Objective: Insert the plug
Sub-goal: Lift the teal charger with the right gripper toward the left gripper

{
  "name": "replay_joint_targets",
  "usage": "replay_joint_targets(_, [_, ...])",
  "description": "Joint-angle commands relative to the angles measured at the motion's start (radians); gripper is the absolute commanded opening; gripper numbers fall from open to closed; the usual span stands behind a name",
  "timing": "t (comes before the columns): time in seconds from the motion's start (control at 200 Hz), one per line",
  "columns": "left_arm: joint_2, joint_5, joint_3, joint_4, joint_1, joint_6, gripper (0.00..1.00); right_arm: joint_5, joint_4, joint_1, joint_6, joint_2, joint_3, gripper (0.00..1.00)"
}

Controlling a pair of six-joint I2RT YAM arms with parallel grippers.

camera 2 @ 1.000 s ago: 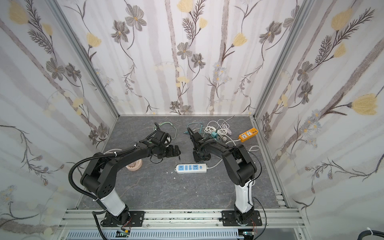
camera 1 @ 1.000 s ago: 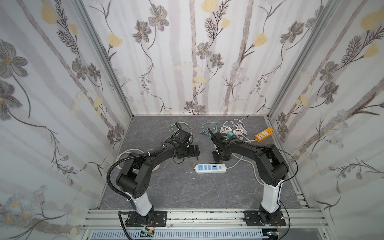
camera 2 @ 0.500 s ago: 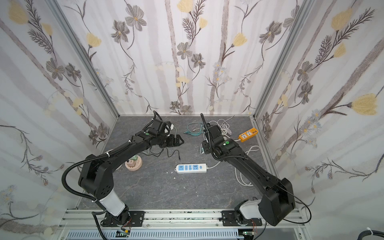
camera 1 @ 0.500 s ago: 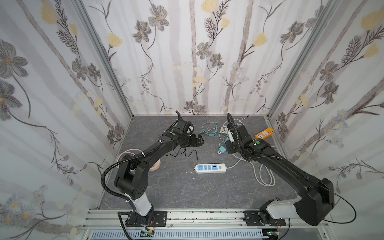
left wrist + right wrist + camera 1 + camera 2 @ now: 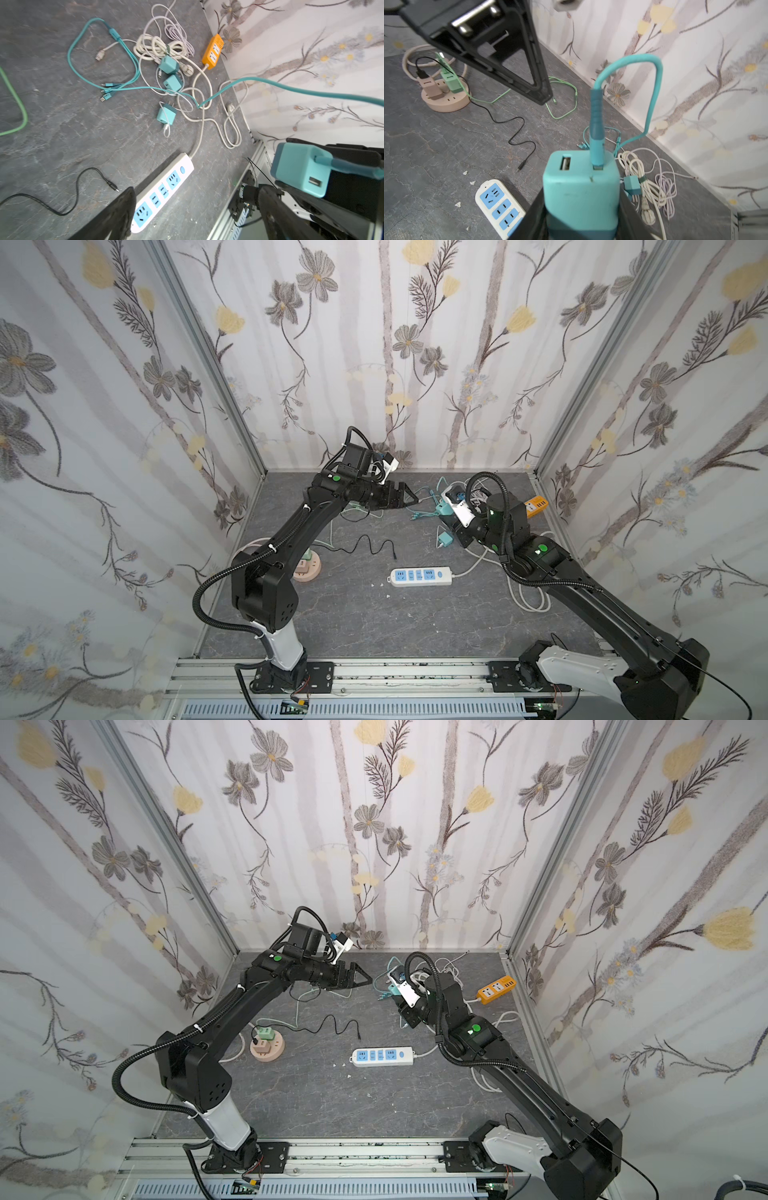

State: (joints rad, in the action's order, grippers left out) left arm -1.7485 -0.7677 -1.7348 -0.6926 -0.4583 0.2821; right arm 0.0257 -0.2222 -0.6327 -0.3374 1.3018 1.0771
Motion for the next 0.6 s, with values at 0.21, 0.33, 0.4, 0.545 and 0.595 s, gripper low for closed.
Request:
replay_joint_targets(0.21, [0.07,-0.298,0.017,-0.061,0.0,-0.198,0.69,0.009,0.029,-0.052,-0.154,0.067,0.07,0.29])
replay_joint_targets(0.33, [0.106,-0.238,0.031,-0.063,0.0,-0.241,0.7,-0.04,-0.031,-0.088,-0.197,0.097,0.107,0.3])
replay_joint_targets(0.4, [0.1,-0.196,0.01,-0.094,-0.001,-0.262,0.7,-0.051,-0.036,-0.114,-0.235,0.102,0.109,0.3])
replay_joint_targets(0.545, [0.064,-0.189,-0.044,-0.164,0.0,-0.293,0.66,-0.111,-0.094,-0.14,-0.275,0.142,0.167,0.3])
replay_joint_targets(0.595, [0.057,-0.176,-0.047,-0.169,0.0,-0.3,0.65,-0.129,-0.114,-0.176,-0.279,0.156,0.189,0.3])
